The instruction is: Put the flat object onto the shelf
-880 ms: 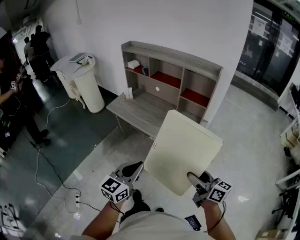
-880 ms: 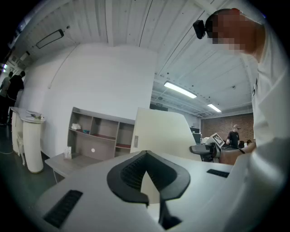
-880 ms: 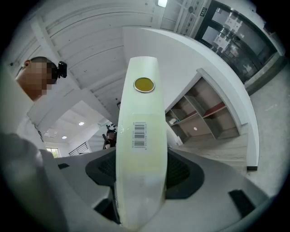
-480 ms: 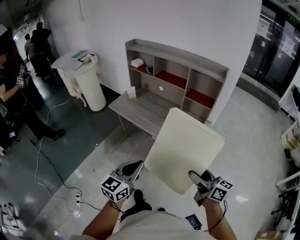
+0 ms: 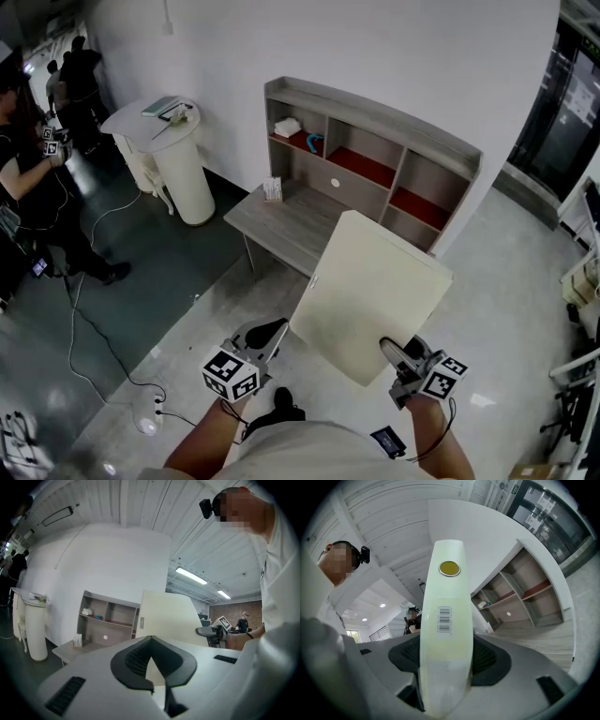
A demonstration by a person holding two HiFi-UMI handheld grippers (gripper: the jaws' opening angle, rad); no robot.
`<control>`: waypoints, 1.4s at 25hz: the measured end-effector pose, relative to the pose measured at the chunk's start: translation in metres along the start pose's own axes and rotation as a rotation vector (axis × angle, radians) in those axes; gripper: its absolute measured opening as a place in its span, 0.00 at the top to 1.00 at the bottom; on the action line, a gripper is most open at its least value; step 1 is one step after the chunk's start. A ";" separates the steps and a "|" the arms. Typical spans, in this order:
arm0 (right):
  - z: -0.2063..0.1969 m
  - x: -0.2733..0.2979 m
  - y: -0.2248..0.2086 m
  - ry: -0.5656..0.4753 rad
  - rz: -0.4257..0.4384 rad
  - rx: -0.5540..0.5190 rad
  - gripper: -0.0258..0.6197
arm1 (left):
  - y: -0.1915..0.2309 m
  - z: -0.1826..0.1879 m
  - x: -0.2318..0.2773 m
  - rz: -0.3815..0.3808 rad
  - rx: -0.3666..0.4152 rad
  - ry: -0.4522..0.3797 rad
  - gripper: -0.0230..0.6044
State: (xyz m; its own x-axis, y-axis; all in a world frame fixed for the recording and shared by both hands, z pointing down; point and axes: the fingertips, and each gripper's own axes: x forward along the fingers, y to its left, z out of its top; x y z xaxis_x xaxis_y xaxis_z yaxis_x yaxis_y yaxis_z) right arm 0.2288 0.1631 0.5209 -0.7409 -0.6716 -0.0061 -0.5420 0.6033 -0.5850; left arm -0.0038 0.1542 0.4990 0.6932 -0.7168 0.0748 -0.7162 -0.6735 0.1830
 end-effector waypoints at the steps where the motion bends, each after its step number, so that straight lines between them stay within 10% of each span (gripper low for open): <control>1: 0.000 0.011 0.002 -0.002 -0.003 -0.001 0.52 | 0.011 0.003 -0.002 -0.001 0.000 -0.003 0.94; 35: 0.049 0.208 -0.051 0.013 0.056 0.007 0.52 | 0.179 0.049 0.053 0.015 0.012 0.012 0.94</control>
State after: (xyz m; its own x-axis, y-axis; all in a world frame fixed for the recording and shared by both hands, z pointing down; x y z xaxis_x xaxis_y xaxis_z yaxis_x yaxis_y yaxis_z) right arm 0.1216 -0.0284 0.5092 -0.7753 -0.6310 -0.0286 -0.4966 0.6369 -0.5897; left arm -0.0997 -0.0132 0.4873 0.6831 -0.7248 0.0897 -0.7276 -0.6647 0.1696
